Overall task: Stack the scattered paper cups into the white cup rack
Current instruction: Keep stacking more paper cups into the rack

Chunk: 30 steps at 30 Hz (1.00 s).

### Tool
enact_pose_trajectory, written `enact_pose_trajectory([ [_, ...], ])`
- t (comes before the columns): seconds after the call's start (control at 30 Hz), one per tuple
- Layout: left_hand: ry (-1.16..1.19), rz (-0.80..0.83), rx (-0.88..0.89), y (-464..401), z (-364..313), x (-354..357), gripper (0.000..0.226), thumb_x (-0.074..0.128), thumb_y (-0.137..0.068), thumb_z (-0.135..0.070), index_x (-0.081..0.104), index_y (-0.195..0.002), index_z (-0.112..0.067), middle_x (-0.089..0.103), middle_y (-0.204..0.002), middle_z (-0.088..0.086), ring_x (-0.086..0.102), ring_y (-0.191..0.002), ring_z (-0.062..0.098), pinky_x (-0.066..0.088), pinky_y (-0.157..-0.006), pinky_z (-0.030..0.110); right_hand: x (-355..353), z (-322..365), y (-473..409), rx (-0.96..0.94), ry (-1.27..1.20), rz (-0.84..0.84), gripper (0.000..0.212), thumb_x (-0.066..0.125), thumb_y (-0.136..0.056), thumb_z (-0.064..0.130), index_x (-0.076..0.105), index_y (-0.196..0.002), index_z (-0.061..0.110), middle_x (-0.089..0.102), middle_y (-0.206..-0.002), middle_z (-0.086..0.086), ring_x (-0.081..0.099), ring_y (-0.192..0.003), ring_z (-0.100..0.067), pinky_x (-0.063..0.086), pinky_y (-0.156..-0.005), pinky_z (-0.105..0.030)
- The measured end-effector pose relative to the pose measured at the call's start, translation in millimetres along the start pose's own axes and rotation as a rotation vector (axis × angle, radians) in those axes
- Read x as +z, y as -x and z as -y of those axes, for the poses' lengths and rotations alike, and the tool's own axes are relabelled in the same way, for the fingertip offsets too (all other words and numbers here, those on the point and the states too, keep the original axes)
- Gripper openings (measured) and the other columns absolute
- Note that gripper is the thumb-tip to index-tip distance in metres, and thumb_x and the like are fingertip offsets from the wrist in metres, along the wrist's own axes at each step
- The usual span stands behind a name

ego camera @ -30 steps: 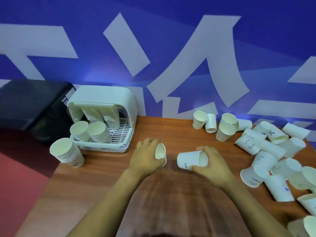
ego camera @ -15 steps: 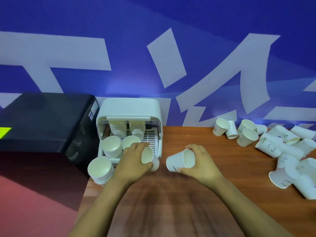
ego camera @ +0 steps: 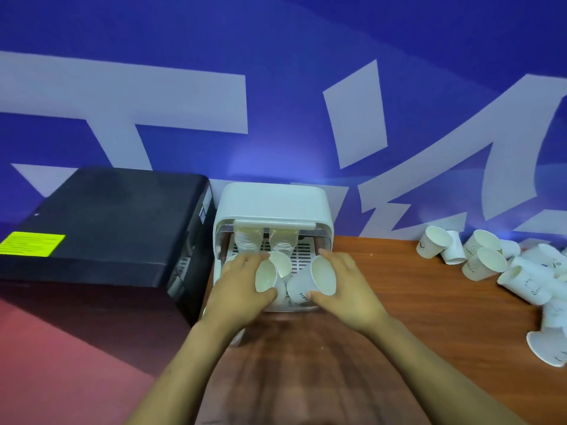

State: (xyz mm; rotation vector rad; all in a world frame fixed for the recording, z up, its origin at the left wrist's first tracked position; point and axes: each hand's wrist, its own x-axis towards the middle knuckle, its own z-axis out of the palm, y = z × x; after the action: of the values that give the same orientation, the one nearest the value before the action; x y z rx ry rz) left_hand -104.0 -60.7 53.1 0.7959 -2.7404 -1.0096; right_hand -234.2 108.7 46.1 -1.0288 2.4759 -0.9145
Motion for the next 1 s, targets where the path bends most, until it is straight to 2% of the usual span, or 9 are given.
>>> enact_pose_trajectory([
  [0.07, -0.030, -0.014, 0.000, -4.9, 3.3, -9.0, 0.063, 0.064, -0.079, -0.029, 0.041, -0.138, -0.032, 0.040, -0.140, -0.010, 0.032, -0.128, 0.017, 0.034, -0.100, 0.028, 7.6, 9.3, -12.0, -0.018, 0.003, 0.000, 0.080, 0.076, -0.076, 0.029, 0.033, -0.143, 0.022, 0.033, -0.141, 0.003, 0.034, -0.131, -0.012, 0.022, -0.102, -0.012],
  [0.27, -0.020, -0.052, -0.018, -16.5, 16.6, -30.0, 0.060, 0.066, -0.078, -0.030, 0.044, -0.134, -0.033, 0.040, -0.140, -0.012, 0.034, -0.127, 0.019, 0.036, -0.101, 0.032, 24.1, 20.0, -35.1, -0.070, 0.045, -0.026, 0.081, 0.075, -0.075, 0.030, 0.034, -0.144, 0.022, 0.035, -0.141, 0.004, 0.031, -0.134, -0.013, 0.020, -0.108, -0.016],
  [0.43, -0.018, -0.123, -0.028, -26.9, 31.1, -43.8, 0.061, 0.068, -0.077, -0.026, 0.046, -0.134, -0.032, 0.042, -0.140, -0.009, 0.035, -0.127, 0.021, 0.035, -0.097, 0.032, 24.1, 21.5, -42.9, -0.089, 0.036, -0.102, 0.080, 0.076, -0.071, 0.025, 0.039, -0.142, 0.020, 0.040, -0.136, 0.004, 0.035, -0.131, -0.012, 0.021, -0.106, -0.015],
  [0.6, -0.031, -0.143, -0.044, -37.4, 38.8, -40.5, 0.062, 0.068, -0.078, -0.026, 0.045, -0.135, -0.031, 0.041, -0.141, -0.010, 0.034, -0.127, 0.020, 0.036, -0.096, 0.032, 32.7, 26.4, -50.3, -0.103, 0.003, -0.119, 0.080, 0.078, -0.073, 0.028, 0.038, -0.142, 0.020, 0.037, -0.137, 0.004, 0.034, -0.130, -0.013, 0.023, -0.109, -0.019],
  [0.73, -0.069, -0.120, -0.043, -43.4, 43.3, -31.1, 0.063, 0.066, -0.079, -0.028, 0.043, -0.137, -0.030, 0.039, -0.142, -0.009, 0.033, -0.127, 0.021, 0.037, -0.099, 0.034, 43.1, 26.0, -54.6, -0.115, 0.004, -0.103, 0.081, 0.077, -0.074, 0.030, 0.034, -0.143, 0.027, 0.034, -0.139, 0.006, 0.033, -0.132, -0.013, 0.031, -0.111, -0.029],
  [0.9, -0.119, -0.065, -0.035, -45.9, 51.1, -12.4, 0.063, 0.066, -0.081, -0.030, 0.040, -0.139, -0.029, 0.038, -0.142, -0.010, 0.032, -0.129, 0.021, 0.036, -0.102, 0.034, 53.7, 20.2, -59.1, -0.128, 0.122, -0.043, 0.082, 0.073, -0.077, 0.030, 0.030, -0.146, 0.025, 0.031, -0.143, 0.005, 0.033, -0.132, -0.016, 0.033, -0.108, -0.028],
  [1.0, -0.144, -0.023, -0.050, -46.6, 57.4, 0.6, 0.062, 0.065, -0.082, -0.031, 0.039, -0.139, -0.030, 0.036, -0.142, -0.010, 0.030, -0.130, 0.020, 0.036, -0.102, 0.034, 60.3, 16.3, -60.3, -0.118, 0.182, 0.033, 0.084, 0.070, -0.079, 0.041, 0.024, -0.148, 0.028, 0.029, -0.146, 0.008, 0.029, -0.135, -0.014, 0.033, -0.109, -0.031],
])
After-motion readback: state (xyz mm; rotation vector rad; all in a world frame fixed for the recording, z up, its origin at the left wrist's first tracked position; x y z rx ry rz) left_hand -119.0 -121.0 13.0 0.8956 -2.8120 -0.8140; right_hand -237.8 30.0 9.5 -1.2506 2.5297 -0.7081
